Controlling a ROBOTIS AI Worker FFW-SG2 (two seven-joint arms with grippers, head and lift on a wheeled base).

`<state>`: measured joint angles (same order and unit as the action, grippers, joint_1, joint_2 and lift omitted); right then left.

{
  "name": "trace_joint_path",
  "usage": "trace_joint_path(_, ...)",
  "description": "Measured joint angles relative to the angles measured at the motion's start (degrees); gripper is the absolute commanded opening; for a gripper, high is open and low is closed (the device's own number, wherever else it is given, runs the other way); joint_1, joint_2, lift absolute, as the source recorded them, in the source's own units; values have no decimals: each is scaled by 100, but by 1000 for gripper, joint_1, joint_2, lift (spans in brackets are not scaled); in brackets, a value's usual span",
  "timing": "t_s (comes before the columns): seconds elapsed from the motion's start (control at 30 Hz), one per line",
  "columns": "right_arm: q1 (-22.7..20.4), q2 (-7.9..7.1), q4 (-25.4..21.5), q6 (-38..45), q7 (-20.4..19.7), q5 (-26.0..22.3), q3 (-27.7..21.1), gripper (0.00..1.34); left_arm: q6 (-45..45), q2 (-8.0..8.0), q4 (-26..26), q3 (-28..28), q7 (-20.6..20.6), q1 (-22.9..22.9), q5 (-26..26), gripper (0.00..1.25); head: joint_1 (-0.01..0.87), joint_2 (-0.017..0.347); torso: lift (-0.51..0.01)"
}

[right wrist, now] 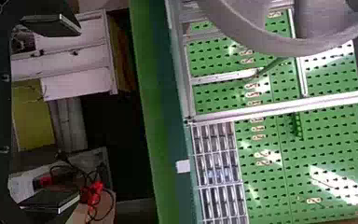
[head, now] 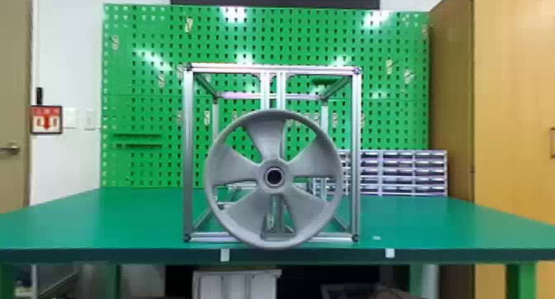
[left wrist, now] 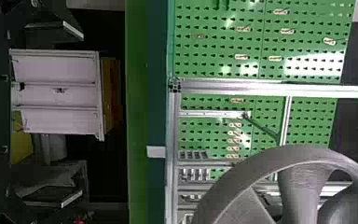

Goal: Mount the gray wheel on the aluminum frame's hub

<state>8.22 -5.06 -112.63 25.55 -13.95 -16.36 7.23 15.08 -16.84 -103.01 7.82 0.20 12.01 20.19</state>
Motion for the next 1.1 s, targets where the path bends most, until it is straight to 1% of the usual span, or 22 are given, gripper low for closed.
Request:
trace_joint_path(0.2, -325, -2, 229, -470, 85, 121, 20, 1263, -140, 115, 35, -213, -197, -249, -429, 1121, -5, 6, -499)
trace_joint_path(0.37, -520, 12, 354, -703, 149, 318, 6, 1263, -350, 238, 230, -320, -554, -395, -648, 1121, -5, 6, -499)
trace_joint_path(0.43, -566, 17, 420, -815, 202, 428, 22, 1263, -430, 273, 292, -365, -627, -446, -746, 1121, -5, 6, -499)
trace_joint_path(0.57, -664, 43, 588, -1106, 300, 754, 53, 1263, -687, 323, 429, -440, -687, -588, -925, 1121, -5, 6, -499)
trace_joint_path(0.67, -739, 64, 753, -1412, 334, 899, 52, 1263, -894, 351, 535, -489, -720, -683, -1050, 1121, -5, 6, -499)
trace_joint_path(0.93, -917, 140, 1171, -2036, 448, 977, -91, 1261, -1257, 461, 748, -696, -822, -863, -1324, 1121, -5, 6, -499)
trace_joint_path(1.1, -979, 173, 1394, -2253, 490, 1004, -115, 1259, -1393, 494, 859, -769, -847, -917, -1374, 1121, -5, 6, -499)
